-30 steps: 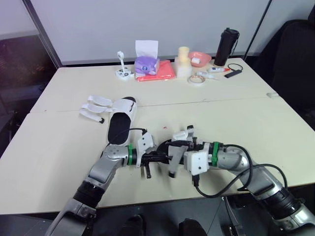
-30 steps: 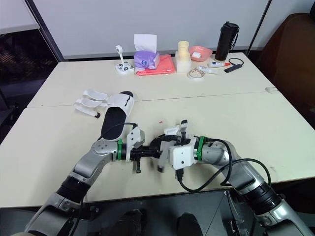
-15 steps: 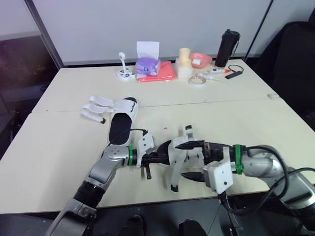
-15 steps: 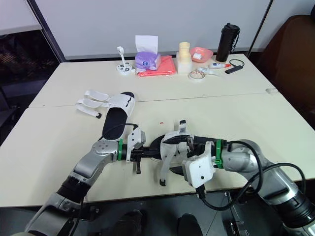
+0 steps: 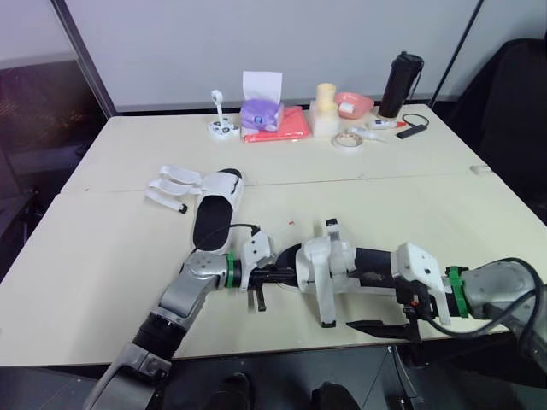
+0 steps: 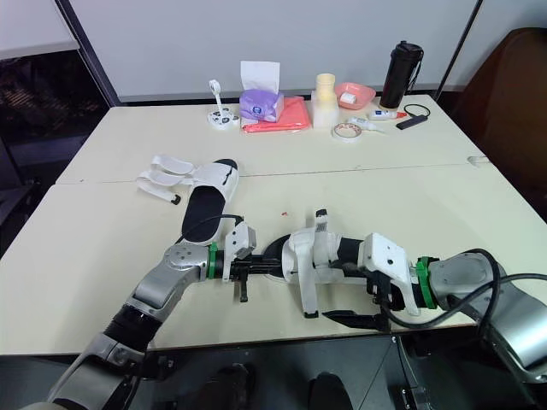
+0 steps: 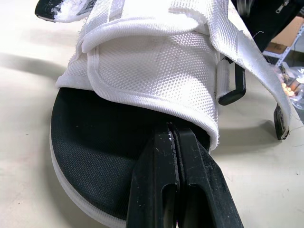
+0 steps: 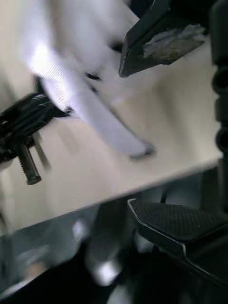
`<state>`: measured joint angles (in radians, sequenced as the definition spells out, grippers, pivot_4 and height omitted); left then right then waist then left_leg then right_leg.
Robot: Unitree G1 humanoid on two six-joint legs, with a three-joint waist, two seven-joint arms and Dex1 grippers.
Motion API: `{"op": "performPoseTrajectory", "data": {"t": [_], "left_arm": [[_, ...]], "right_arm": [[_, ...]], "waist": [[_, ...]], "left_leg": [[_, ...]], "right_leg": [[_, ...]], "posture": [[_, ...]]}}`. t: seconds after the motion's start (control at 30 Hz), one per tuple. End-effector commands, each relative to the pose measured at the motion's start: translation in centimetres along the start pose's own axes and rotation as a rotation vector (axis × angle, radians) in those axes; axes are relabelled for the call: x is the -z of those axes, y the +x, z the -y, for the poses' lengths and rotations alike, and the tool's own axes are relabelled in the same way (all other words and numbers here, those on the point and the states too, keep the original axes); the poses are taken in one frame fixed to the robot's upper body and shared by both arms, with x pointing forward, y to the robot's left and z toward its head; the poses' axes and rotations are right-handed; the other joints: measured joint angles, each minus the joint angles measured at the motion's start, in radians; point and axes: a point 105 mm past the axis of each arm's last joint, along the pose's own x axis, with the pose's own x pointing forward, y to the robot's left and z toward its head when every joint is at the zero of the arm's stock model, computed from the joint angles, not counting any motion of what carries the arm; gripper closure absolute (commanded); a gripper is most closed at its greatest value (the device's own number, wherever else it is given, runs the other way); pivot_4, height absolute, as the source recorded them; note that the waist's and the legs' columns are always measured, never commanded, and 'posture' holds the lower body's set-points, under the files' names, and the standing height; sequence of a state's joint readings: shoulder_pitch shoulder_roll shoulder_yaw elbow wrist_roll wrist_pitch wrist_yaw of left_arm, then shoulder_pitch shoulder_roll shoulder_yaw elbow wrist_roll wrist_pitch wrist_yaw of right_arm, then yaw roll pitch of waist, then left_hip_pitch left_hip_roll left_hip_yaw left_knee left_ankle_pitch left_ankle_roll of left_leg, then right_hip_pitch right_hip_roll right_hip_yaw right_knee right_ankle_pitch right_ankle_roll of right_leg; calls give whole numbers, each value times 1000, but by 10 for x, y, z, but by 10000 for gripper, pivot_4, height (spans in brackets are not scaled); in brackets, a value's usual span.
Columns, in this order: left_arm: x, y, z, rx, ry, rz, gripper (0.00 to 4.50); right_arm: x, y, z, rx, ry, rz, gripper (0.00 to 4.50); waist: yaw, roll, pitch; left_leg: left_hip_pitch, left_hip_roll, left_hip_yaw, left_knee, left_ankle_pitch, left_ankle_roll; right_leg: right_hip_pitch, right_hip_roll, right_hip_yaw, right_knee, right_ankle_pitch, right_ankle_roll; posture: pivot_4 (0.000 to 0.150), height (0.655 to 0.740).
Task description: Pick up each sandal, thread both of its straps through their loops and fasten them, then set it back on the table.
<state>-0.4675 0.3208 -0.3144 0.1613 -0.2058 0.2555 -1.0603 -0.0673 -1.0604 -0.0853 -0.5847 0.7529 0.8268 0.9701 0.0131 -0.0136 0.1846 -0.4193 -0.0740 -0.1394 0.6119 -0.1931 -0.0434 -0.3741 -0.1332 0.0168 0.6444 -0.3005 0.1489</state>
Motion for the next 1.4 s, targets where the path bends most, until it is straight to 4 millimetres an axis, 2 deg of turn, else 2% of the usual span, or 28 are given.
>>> {"op": "performPoseTrajectory", "data": {"t": [0.03,0.17,0.37,0.6,0.93,1.03,1.1,1.27,1.3,1.4], "left_arm": [[13,3,5,17,-29,-46,45000],[13,4,6,16,-32,-44,45000],[15,2,7,14,-33,-46,45000],[14,4,8,14,-33,-43,45000],[14,3,8,5,-36,-40,45000],[13,3,8,4,-35,-38,45000],[13,4,8,3,-34,-37,45000],[13,4,7,-1,-34,-37,45000],[13,4,7,-1,-34,-37,45000],[13,4,6,-3,-34,-37,45000]], "right_arm": [[-2,4,-4,-38,218,38,321],[4,11,-2,-67,412,49,321],[-6,29,1,-108,568,146,321],[-14,47,1,-124,616,192,321],[-13,49,0,-144,645,186,321],[-12,49,-1,-146,643,177,7368],[-11,49,-2,-146,638,165,16015],[-10,50,-2,-145,631,152,41903],[-11,50,-2,-145,629,150,44141],[-13,49,-4,-150,601,139,44141]], "waist": [[0,0,0],[2,0,0],[1,0,0],[0,0,0],[-1,0,0],[-1,0,0],[-1,0,0],[0,0,0],[0,0,0],[0,0,0]], "left_leg": [[0,0,0,0,0,0],[-1,0,0,0,0,0],[-2,0,0,0,0,0],[-2,-1,0,0,0,0],[-2,-2,0,0,0,0],[-2,-2,0,0,0,0],[-2,-2,0,0,0,0],[-2,-2,0,0,0,0],[-2,-2,0,0,0,0],[-2,-2,0,0,0,0]], "right_leg": [[0,0,0,0,0,0],[-1,0,0,0,0,0],[-1,0,-1,-1,0,1],[-2,0,-1,0,1,1],[-2,0,-1,0,0,1],[-2,0,-1,0,0,1],[-2,0,-1,0,0,1],[-2,0,-1,0,0,1],[-2,0,-1,0,0,1],[-2,0,-1,0,0,1]], "posture": [[1500,7400],[1500,7400],[1500,7400],[1500,7400],[1500,7400],[1500,7400],[1500,7400],[1500,7400],[1500,7400],[1500,7400]]}}
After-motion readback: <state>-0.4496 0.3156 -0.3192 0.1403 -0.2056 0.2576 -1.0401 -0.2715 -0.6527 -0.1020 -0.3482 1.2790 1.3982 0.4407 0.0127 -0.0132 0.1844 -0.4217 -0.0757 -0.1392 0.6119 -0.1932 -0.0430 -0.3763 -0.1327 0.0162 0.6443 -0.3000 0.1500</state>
